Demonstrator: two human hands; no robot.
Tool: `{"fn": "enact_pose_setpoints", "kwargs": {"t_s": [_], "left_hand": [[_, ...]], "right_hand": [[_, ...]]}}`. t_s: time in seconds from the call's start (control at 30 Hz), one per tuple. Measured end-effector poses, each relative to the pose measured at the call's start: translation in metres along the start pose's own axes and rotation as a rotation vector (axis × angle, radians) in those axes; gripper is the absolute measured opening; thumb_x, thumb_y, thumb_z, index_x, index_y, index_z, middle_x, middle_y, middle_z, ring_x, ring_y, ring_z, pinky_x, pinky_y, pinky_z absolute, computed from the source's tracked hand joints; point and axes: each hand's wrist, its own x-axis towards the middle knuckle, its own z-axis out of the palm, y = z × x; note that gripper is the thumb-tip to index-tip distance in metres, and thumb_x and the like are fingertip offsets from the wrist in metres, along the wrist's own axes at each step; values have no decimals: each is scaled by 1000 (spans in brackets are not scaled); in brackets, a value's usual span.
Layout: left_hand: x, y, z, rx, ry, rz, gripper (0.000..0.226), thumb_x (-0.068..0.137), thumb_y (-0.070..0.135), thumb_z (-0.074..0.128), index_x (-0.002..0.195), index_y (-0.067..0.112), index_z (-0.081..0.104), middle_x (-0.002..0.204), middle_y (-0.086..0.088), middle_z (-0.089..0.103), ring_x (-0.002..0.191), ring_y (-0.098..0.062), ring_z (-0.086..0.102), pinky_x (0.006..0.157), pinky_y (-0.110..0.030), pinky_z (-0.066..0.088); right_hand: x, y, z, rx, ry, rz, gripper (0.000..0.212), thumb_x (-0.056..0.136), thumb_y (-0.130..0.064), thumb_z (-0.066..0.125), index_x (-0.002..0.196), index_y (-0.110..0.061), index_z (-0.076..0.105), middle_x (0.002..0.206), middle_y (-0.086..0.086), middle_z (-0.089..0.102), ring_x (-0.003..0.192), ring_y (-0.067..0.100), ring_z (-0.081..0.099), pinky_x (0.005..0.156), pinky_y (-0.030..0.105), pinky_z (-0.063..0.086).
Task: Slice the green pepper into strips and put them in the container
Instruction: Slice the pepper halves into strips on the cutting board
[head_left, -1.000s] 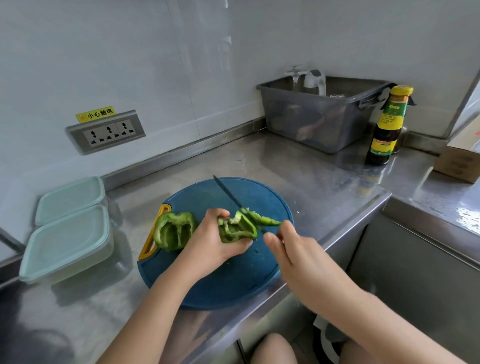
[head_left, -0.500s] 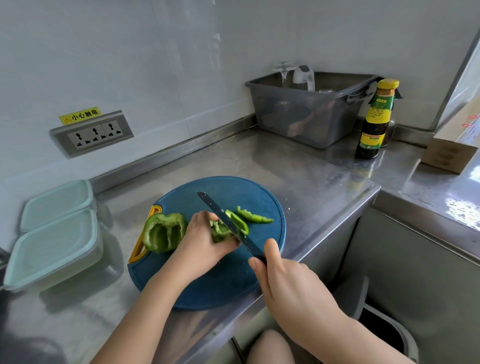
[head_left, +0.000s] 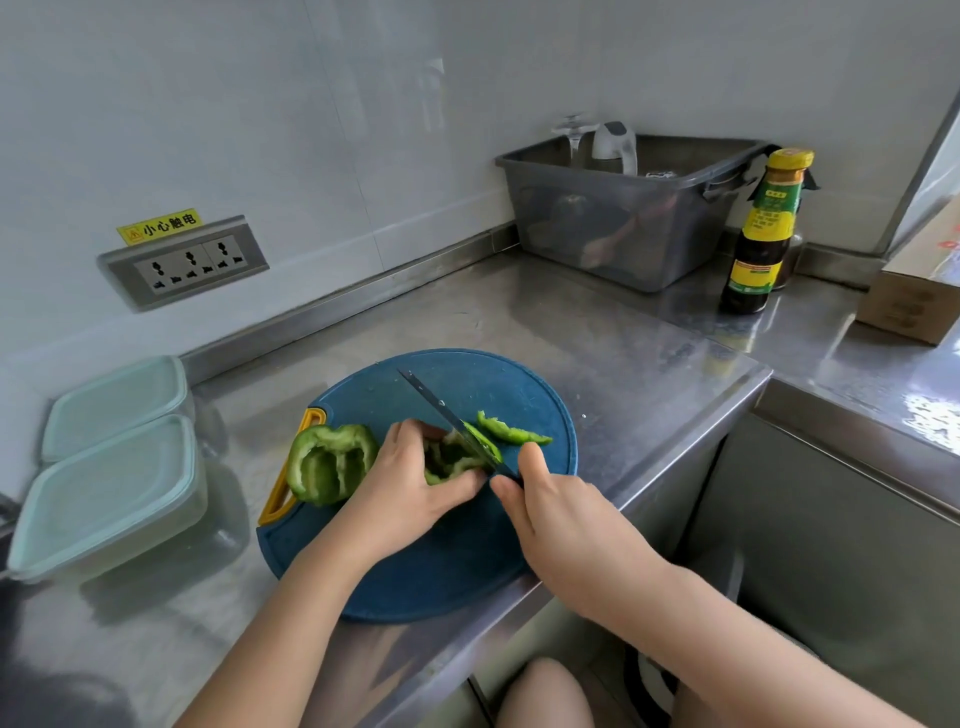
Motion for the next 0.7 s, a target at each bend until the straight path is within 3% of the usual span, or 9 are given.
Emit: {"fn": "enact_pose_setpoints", "kwargs": {"t_s": [0.27, 0.43, 0.6, 0.7], "left_hand": [[-2, 3, 1, -6, 35, -33, 50, 81, 46, 66, 116, 18, 44, 116, 3, 44, 101, -8, 46, 81, -20, 33], [-2, 1, -1, -17, -30, -24, 49, 82, 45, 65, 117, 21, 42, 118, 3, 42, 105, -8, 45, 84, -20, 33], [-2, 2, -1, -24, -40, -22, 49, 82, 45, 65, 118, 22, 41, 118, 4, 40, 104, -9, 45, 78, -18, 33], [-1, 3, 0, -10, -32, -5, 48, 82, 44, 65, 118, 22, 41, 117, 5, 39, 102, -8, 45, 70, -11, 33]], "right_hand": [[16, 13, -17, 279, -109, -27, 32, 100, -41, 29, 87, -12, 34, 62, 0, 42, 52, 16, 36, 51, 29, 30], [10, 23, -19, 453, -157, 54, 35, 99, -44, 30, 76, -18, 29, 65, 4, 37, 56, 18, 35, 54, 33, 32], [20, 21, -20, 453, -203, 53, 35, 100, -42, 29, 74, -19, 27, 61, 0, 34, 51, 16, 31, 51, 31, 30], [29, 18, -20, 439, -245, 82, 35, 101, -42, 28, 74, -20, 27, 60, -2, 33, 47, 11, 30, 43, 21, 29]]}}
